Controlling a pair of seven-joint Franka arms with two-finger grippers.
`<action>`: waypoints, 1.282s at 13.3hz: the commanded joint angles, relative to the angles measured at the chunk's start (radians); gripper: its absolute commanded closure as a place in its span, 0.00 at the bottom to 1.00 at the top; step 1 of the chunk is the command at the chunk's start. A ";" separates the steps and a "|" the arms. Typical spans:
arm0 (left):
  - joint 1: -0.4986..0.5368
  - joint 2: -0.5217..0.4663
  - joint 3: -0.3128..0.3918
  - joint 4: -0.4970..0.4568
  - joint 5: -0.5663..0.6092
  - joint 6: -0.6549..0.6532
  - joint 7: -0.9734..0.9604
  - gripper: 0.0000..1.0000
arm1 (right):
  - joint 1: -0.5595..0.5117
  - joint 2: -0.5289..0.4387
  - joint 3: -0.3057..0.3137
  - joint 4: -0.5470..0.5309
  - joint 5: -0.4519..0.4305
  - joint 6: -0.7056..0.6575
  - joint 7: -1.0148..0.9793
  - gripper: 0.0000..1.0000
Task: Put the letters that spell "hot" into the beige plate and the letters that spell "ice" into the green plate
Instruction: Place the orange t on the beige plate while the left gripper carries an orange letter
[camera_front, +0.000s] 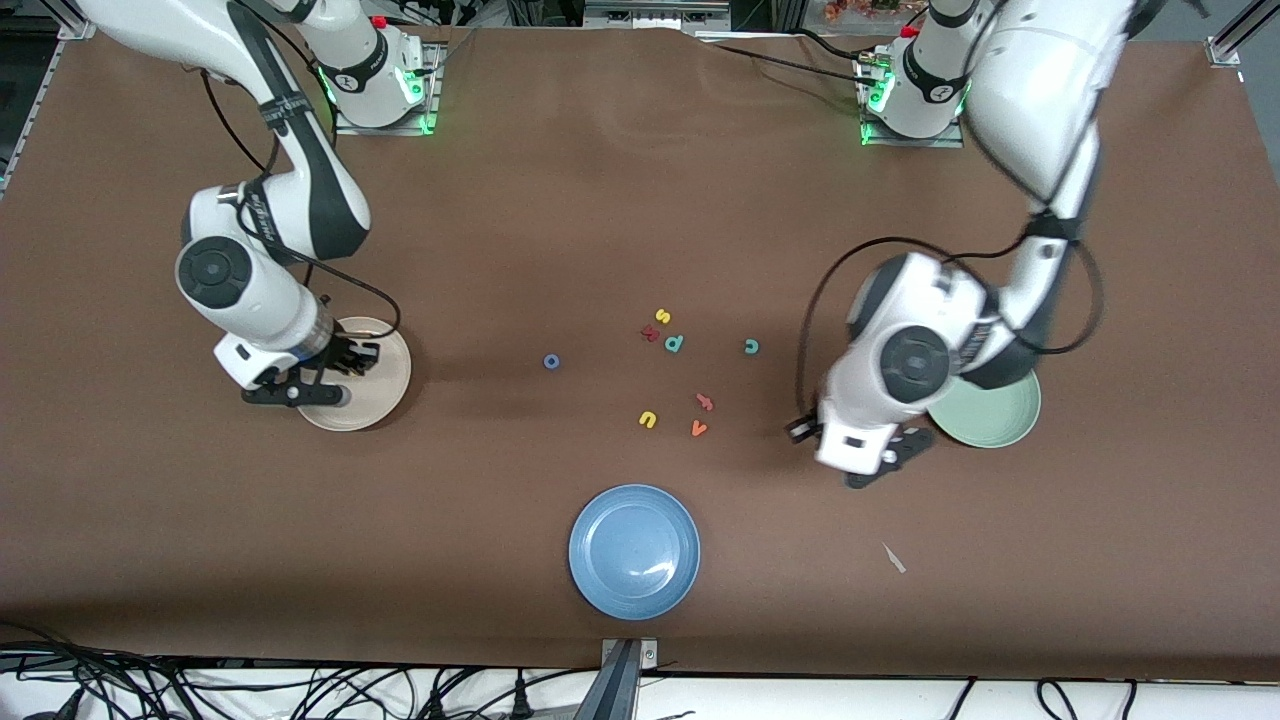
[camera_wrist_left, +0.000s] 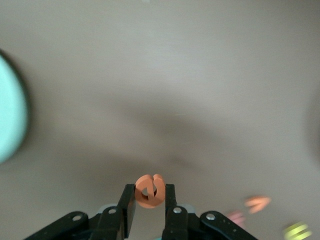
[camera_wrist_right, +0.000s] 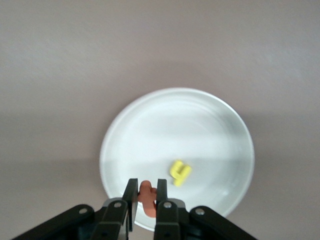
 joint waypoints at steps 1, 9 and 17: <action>0.122 -0.043 -0.023 -0.049 -0.012 -0.147 0.331 0.97 | 0.004 -0.030 -0.006 -0.068 0.024 0.020 -0.022 0.61; 0.314 0.019 -0.017 -0.223 0.121 -0.042 0.700 0.89 | 0.049 0.020 0.064 -0.045 0.108 0.072 0.211 0.54; 0.314 -0.043 -0.044 -0.240 0.101 -0.021 0.691 0.00 | 0.297 0.230 0.083 0.128 0.093 0.189 0.685 0.52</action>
